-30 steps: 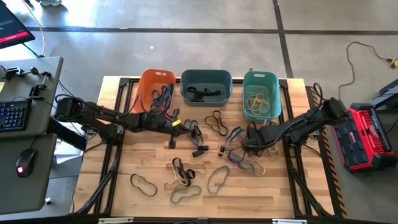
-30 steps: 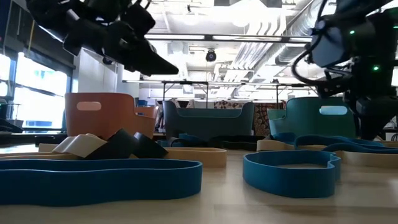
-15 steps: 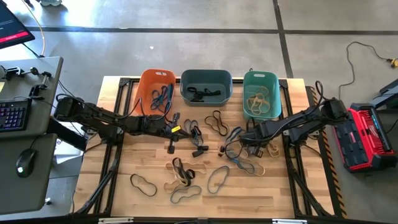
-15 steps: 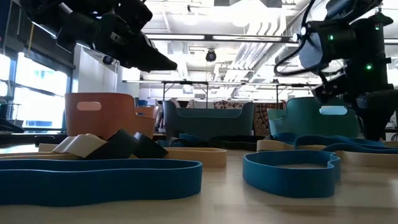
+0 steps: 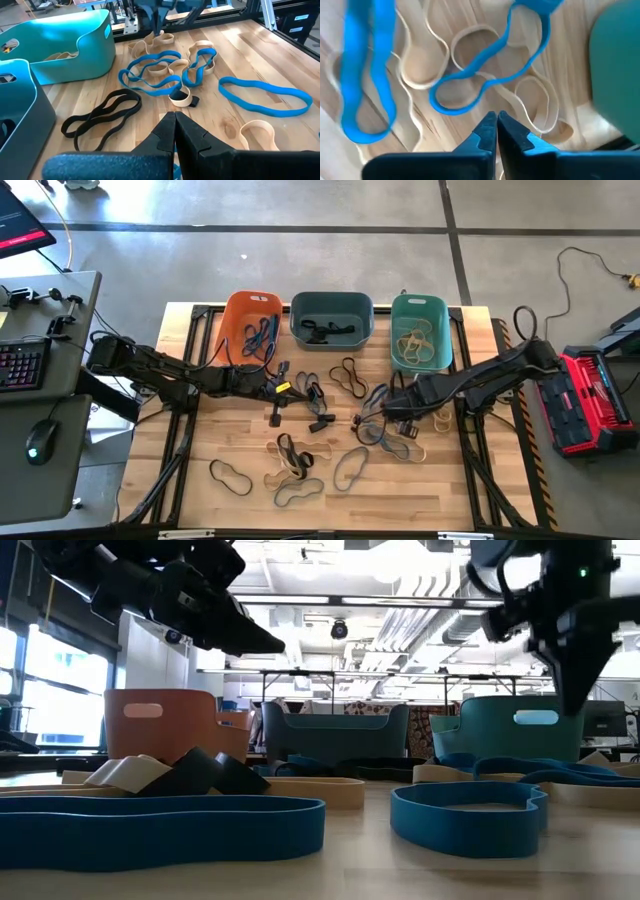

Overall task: Sort rubber bands into baskets
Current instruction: Put the brown rubber band into the green bin

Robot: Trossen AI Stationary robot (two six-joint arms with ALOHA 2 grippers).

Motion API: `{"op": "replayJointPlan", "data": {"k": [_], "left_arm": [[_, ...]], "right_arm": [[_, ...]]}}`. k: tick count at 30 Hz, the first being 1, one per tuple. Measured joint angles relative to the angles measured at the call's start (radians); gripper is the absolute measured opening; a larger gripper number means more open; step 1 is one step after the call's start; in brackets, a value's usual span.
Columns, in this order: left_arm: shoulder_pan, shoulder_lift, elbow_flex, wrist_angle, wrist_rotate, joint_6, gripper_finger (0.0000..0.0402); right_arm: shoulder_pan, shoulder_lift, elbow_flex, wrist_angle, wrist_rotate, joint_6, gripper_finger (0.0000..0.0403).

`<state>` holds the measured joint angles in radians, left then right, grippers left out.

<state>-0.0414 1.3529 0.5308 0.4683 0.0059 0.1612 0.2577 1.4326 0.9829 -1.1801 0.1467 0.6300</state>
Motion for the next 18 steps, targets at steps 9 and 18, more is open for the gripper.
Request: {"op": "replayJointPlan", "data": {"k": [9,18], "left_arm": [[-0.001,0.000,0.000,-0.002,0.000,-0.011,0.0000],[-0.001,0.000,0.000,-0.005,0.000,-0.011,0.0000]], "right_arm": [[-0.032,0.000,-0.078,0.027,0.000,-0.120,0.0076],[-0.126,0.000,-0.201,0.104,-0.051,-0.217,0.0123]]}}
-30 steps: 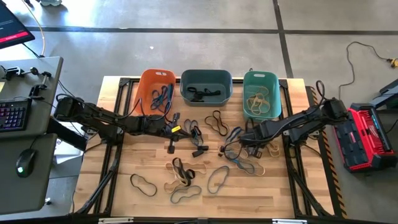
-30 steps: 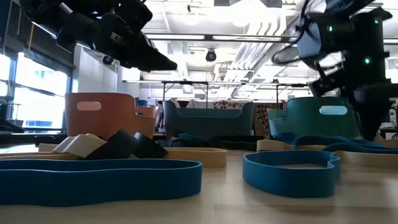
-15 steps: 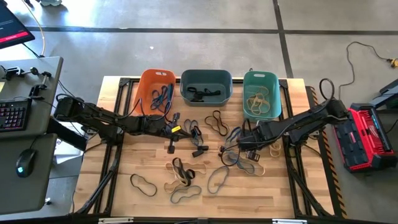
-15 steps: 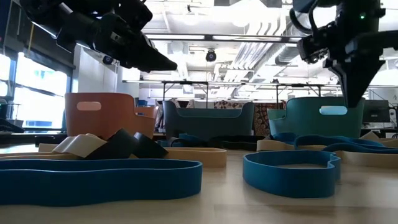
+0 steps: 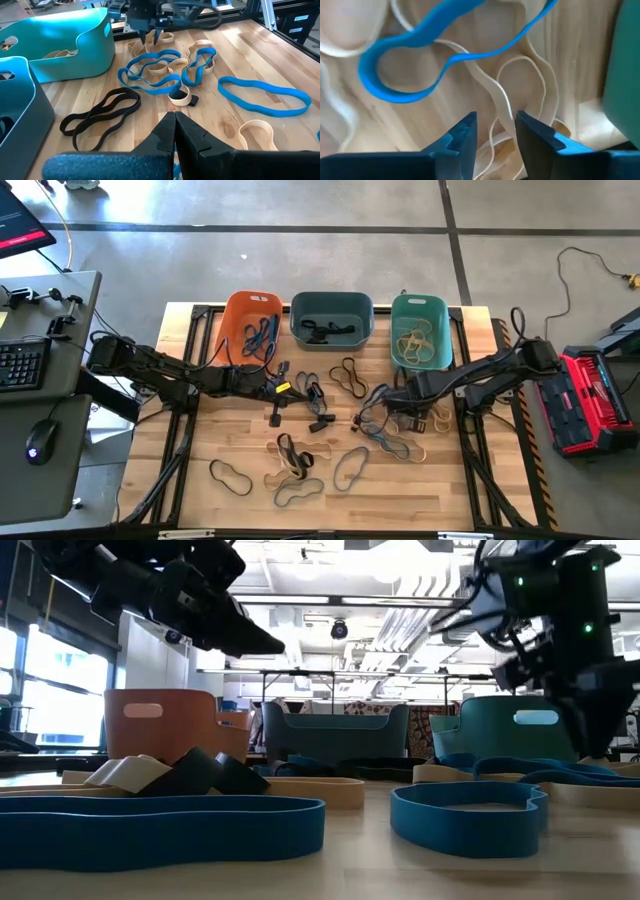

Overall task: Sort rubber bands into baskets
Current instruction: Put the brown rubber band into the green bin

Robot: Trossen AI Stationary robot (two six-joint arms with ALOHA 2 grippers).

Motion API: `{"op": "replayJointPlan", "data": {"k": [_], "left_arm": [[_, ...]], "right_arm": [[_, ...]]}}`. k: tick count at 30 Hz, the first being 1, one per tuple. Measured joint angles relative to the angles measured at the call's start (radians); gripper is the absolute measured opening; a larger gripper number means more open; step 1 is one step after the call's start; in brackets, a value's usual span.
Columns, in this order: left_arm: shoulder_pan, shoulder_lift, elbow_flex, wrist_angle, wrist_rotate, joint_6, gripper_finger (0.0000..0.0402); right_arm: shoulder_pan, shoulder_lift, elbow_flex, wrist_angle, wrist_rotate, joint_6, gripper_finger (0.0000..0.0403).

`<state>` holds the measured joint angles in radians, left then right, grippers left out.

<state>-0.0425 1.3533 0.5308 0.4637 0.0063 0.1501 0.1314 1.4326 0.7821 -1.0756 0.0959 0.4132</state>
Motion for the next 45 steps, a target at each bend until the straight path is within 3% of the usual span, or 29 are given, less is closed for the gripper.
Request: {"op": "replayJointPlan", "data": {"k": [7,15,26,30,38,45], "left_arm": [[0.000,0.000,0.000,-0.005,0.000,0.000,0.0000],[0.000,0.000,0.000,-0.004,0.000,0.000,0.0000],[0.000,0.000,0.000,-0.005,0.000,0.000,0.0000],[0.000,0.000,0.000,-0.008,0.000,0.000,0.0000],[0.000,0.000,0.000,-0.013,0.000,-0.001,0.0000],[0.000,0.000,0.000,-0.019,0.000,-0.001,0.0000]], "right_arm": [[-0.039,0.000,-0.053,0.030,-0.014,0.007,0.0113],[-0.040,0.000,-0.052,0.039,-0.104,0.004,0.0010],[0.025,0.000,0.053,-0.066,-0.113,0.056,0.0002],[0.062,0.000,0.158,-0.179,-0.012,0.091,0.0001],[0.108,0.000,0.368,-0.393,0.314,0.233,0.0001],[0.107,0.000,0.454,-0.472,0.542,0.310,0.0000]]}}
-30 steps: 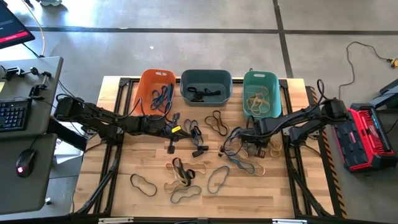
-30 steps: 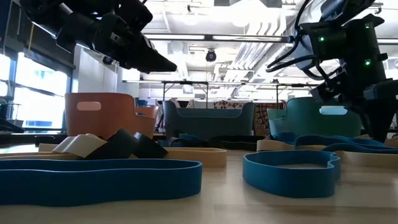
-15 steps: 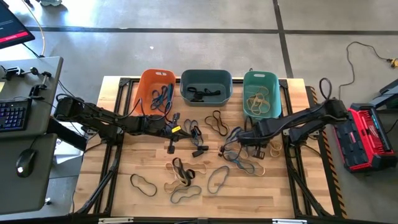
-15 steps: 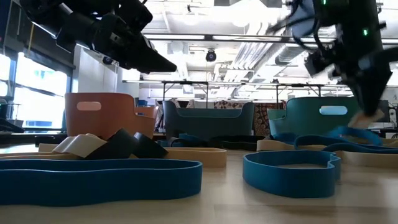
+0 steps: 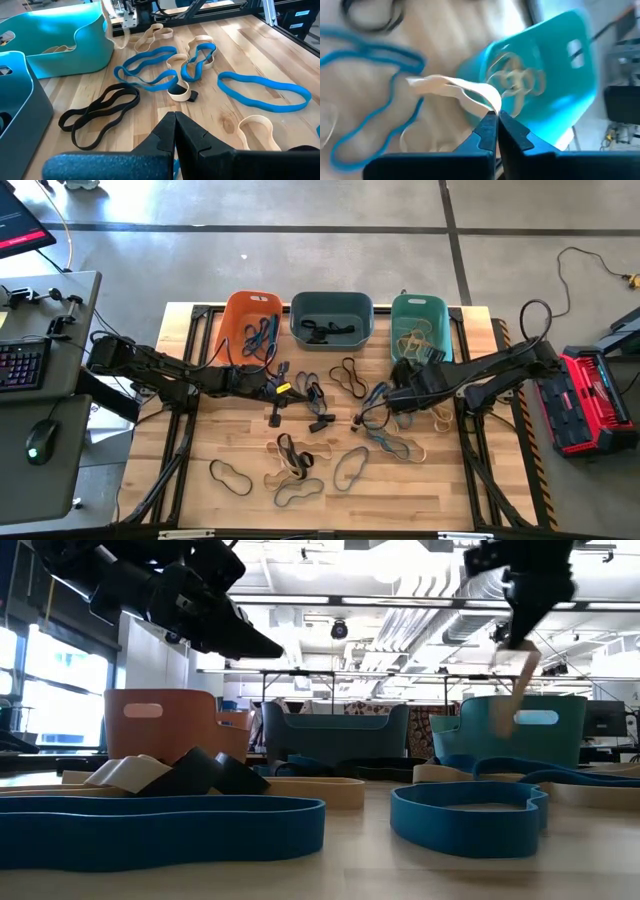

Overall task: Sort rubber bands into baskets
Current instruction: Put the brown rubber band into the green bin

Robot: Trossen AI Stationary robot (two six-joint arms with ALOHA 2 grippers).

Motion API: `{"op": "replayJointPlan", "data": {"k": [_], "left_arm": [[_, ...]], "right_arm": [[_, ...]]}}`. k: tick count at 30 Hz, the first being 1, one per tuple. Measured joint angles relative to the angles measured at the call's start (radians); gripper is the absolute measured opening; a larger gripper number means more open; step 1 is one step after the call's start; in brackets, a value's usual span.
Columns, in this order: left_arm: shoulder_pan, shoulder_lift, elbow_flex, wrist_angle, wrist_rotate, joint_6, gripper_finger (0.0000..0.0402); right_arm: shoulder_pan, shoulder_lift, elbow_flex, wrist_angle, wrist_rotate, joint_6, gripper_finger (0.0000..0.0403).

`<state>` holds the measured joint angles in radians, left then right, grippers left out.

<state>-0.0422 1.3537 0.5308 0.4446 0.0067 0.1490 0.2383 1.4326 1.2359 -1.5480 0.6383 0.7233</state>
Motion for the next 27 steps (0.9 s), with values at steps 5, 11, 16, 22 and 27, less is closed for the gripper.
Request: {"op": "replayJointPlan", "data": {"k": [5,11,16,22,27], "left_arm": [[0.000,0.000,0.000,0.000,0.000,0.000,0.0000],[0.000,0.000,0.000,0.000,0.000,0.000,0.0000],[0.000,0.000,0.000,0.000,0.000,-0.008,0.0000],[0.000,0.000,0.000,0.000,0.000,-0.008,0.0000],[0.000,0.000,0.000,0.000,0.000,-0.006,0.0000]], "right_arm": [[-0.040,-0.002,0.040,-0.024,0.155,0.066,0.0000],[-0.190,-0.013,0.057,-0.023,0.226,0.088,0.0000],[-0.363,-0.015,0.056,-0.023,0.251,0.051,0.0000],[-0.552,-0.015,0.006,0.033,0.239,-0.047,0.0000],[-0.667,-0.015,-0.069,0.229,0.130,-0.211,0.0000]]}}
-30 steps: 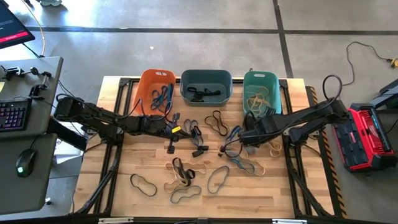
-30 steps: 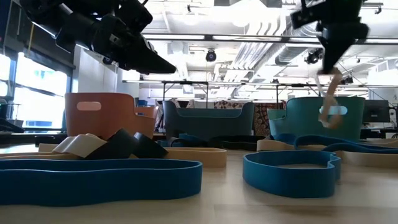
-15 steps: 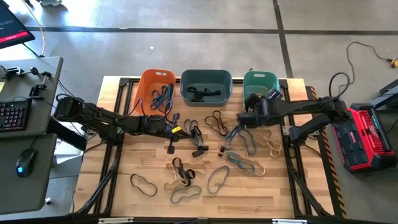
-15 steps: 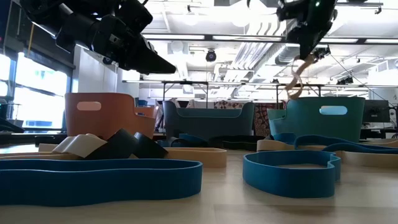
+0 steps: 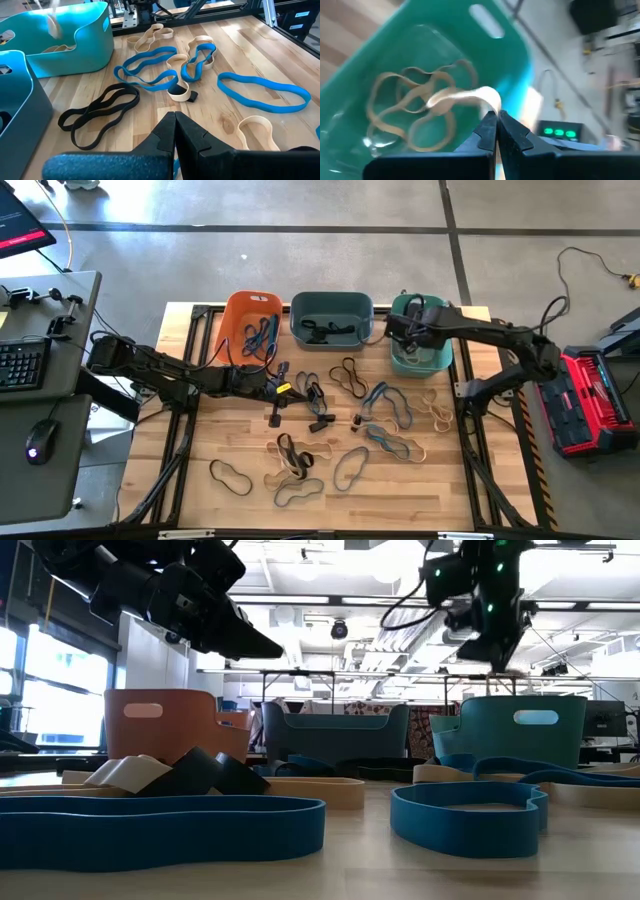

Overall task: Sort rubber bands into baskets
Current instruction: Put the brown rubber band into the green bin

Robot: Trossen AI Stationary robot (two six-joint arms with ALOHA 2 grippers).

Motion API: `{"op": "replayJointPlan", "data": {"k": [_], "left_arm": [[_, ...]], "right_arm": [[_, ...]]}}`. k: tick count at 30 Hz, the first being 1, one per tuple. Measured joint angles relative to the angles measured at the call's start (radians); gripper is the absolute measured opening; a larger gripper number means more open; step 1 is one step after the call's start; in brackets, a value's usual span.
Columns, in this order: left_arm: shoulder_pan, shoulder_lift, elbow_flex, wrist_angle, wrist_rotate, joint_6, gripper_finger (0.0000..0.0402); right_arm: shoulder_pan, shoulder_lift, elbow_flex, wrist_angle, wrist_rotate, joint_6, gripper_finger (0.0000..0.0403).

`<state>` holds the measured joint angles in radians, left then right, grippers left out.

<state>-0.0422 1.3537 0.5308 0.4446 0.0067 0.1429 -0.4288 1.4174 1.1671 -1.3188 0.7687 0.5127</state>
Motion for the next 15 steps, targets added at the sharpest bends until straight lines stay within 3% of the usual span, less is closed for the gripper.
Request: {"op": "replayJointPlan", "data": {"k": [8,15], "left_arm": [[0.000,0.000,0.000,0.001,0.000,0.000,0.0000],[0.000,0.000,0.000,0.002,0.000,0.000,0.0000]], "right_arm": [[-0.137,0.000,-0.138,0.297,-0.205,-0.196,0.0000],[-0.240,0.000,-0.282,0.453,-0.313,-0.244,0.0000]]}}
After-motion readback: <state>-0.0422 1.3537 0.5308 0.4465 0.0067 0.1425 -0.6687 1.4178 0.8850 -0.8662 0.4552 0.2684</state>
